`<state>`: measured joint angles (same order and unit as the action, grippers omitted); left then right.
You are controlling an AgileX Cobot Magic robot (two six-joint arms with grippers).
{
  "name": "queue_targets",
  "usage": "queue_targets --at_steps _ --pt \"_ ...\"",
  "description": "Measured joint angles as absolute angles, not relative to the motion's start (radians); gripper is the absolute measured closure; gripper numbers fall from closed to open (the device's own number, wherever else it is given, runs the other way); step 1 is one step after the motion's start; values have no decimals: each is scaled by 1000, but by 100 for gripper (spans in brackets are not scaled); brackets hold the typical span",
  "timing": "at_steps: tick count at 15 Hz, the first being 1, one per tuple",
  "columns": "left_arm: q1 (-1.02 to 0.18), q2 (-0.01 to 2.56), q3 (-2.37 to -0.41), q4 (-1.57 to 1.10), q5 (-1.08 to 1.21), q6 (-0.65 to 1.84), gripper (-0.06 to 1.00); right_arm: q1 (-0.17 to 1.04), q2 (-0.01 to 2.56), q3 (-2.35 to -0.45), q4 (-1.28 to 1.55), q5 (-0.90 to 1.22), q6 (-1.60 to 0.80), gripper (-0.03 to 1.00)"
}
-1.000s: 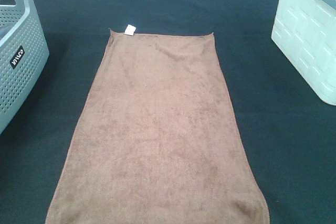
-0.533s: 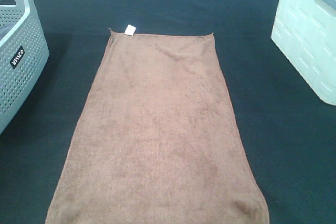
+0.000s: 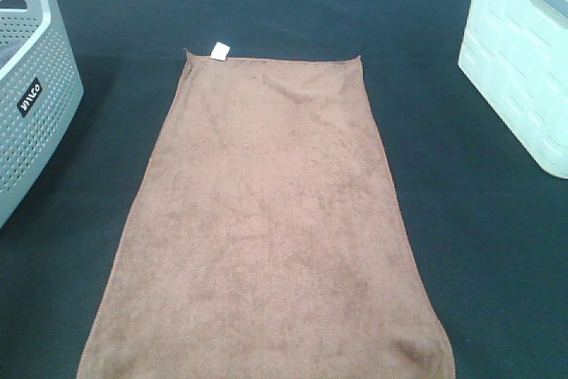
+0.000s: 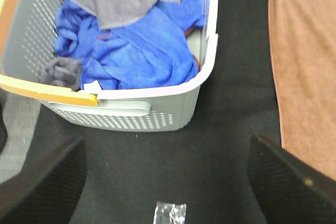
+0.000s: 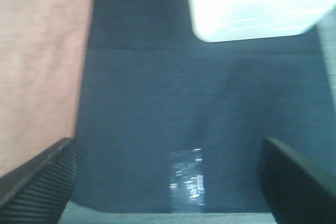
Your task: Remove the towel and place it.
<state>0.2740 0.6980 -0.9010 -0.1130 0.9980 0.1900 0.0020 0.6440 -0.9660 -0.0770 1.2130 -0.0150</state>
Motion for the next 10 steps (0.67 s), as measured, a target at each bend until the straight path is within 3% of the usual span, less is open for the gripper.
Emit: queue_targets --at_steps 7,10 --pt "274 438 -730 -113 941 136 16 2 561 -850 -39 1094 -15 12" --pt "200 423 -661 -106 920 137 16 2 430 -811 -34 1049 -38 12"
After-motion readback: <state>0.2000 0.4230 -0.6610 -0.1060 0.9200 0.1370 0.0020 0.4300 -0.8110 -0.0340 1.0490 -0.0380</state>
